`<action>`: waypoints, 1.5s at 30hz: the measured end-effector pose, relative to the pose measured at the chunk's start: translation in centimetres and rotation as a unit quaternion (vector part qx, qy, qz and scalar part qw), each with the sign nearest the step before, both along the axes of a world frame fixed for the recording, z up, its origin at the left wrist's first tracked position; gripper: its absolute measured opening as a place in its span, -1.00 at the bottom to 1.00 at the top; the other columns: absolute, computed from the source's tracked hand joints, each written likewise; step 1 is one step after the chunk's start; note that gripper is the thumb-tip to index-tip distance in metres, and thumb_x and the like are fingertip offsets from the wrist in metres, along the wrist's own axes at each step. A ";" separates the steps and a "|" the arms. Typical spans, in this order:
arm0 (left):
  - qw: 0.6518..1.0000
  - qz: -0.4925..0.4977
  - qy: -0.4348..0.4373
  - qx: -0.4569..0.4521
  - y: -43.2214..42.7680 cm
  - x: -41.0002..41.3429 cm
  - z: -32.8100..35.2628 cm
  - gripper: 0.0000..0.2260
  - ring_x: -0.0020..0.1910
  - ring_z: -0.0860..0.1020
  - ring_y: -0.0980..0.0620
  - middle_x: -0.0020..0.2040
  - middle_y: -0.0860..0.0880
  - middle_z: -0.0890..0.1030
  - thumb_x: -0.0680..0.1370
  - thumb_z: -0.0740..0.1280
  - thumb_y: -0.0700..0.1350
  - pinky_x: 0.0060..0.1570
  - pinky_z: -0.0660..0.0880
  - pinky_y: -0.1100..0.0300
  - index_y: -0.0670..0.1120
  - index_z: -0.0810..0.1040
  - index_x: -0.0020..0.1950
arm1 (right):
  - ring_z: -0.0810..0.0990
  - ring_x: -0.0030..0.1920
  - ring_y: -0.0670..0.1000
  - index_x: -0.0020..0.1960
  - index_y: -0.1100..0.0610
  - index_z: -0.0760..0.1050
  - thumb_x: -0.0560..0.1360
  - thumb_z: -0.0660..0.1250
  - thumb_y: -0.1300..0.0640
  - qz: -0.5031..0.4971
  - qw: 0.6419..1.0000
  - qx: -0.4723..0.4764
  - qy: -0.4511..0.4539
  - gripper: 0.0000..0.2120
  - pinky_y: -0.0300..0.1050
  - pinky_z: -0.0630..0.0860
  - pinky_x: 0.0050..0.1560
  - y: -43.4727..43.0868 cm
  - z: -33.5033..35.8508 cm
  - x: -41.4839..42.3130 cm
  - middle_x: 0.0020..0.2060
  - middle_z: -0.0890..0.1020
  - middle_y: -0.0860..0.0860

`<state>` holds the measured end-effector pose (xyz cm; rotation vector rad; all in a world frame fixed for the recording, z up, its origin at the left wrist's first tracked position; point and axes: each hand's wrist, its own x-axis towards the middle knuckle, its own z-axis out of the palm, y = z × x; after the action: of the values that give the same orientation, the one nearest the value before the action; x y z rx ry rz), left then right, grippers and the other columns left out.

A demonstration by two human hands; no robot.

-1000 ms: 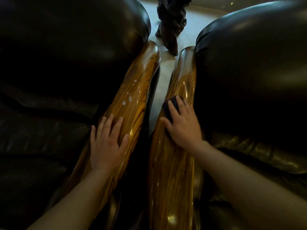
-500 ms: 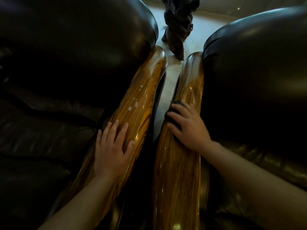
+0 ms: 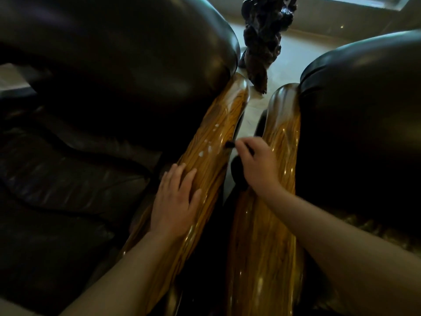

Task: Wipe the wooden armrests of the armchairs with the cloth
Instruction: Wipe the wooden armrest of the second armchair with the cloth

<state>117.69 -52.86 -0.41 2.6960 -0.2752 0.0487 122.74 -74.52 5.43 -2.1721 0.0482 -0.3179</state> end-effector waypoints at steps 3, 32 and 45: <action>1.000 0.012 -0.011 -0.015 0.0 -0.3 -0.6 -0.47 0.58 -0.16 0.13 0.62 0.06 0.00 0.63 -0.06 0.24 0.53 -0.08 0.02 0.11 0.08 0.58 | 0.56 -0.11 -0.04 -0.02 0.07 0.58 0.64 0.20 -0.02 -0.036 0.998 0.048 0.009 -0.76 -0.06 0.49 -0.07 1.4 1.3 5.4 -0.13 0.59 -0.01; 0.999 0.004 -0.016 -0.029 0.3 0.1 -0.4 -0.50 0.58 0.09 0.06 0.58 -0.01 0.20 0.60 0.09 0.04 0.52 0.11 -0.06 -0.05 0.28 0.53 | 0.34 0.29 0.15 0.33 0.00 0.55 0.65 0.20 0.13 0.121 0.978 -0.172 0.007 -0.71 -0.19 0.22 0.26 0.8 -2.2 7.7 0.48 0.40 -0.04; 0.999 0.010 -0.006 -0.040 0.2 0.1 0.0 -0.50 0.59 0.04 0.11 0.58 0.07 0.12 0.60 0.10 0.05 0.55 -0.10 0.14 -0.02 0.26 0.54 | 0.43 0.12 0.21 0.13 0.11 0.64 0.62 0.17 0.20 0.059 0.959 -0.278 0.008 -0.73 -0.02 0.28 0.10 1.9 0.8 16.1 0.23 0.62 0.08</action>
<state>117.76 -52.69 -0.44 2.6208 -0.2435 0.0805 138.83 -72.58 6.19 -2.7208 -0.1816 -0.2665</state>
